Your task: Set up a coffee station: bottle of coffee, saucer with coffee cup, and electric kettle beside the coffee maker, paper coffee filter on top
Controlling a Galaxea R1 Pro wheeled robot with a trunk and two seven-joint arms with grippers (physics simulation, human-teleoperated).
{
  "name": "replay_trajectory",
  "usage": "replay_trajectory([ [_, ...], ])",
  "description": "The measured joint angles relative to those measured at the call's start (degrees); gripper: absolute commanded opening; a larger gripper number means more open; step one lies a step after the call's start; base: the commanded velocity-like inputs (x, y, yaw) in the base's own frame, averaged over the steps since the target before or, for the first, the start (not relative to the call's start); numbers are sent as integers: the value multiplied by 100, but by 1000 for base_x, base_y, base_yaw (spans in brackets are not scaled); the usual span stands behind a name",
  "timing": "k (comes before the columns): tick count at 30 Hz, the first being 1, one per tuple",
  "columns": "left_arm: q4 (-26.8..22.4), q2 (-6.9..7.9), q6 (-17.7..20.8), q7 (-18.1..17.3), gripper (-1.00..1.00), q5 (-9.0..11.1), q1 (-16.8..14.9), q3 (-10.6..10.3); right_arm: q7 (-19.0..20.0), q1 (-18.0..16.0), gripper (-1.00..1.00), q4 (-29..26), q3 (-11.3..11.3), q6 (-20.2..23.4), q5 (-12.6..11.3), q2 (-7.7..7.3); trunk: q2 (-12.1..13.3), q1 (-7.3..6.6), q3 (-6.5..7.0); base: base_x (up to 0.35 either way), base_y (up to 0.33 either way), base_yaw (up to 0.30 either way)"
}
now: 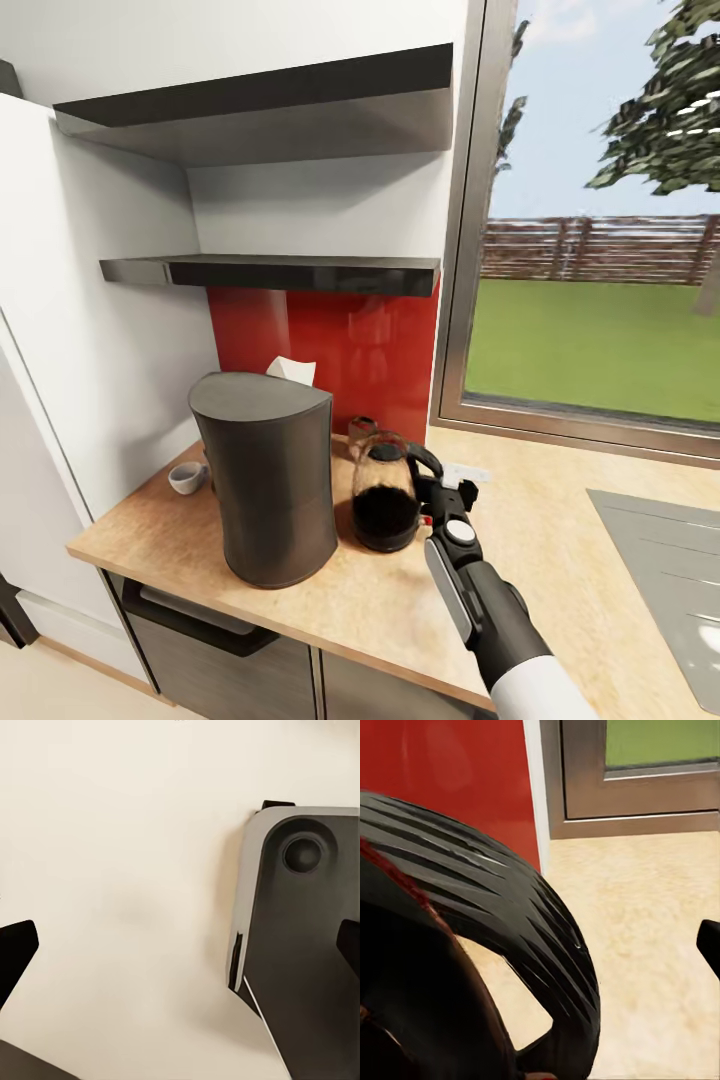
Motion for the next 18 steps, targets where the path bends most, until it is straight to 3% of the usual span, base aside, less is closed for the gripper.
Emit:
replay_trajectory([
  [18,-6,0,0,0,100,0,-3,-9,4,0,100,551,-1,-233,-14,1,0,0,0,-28,0,0],
])
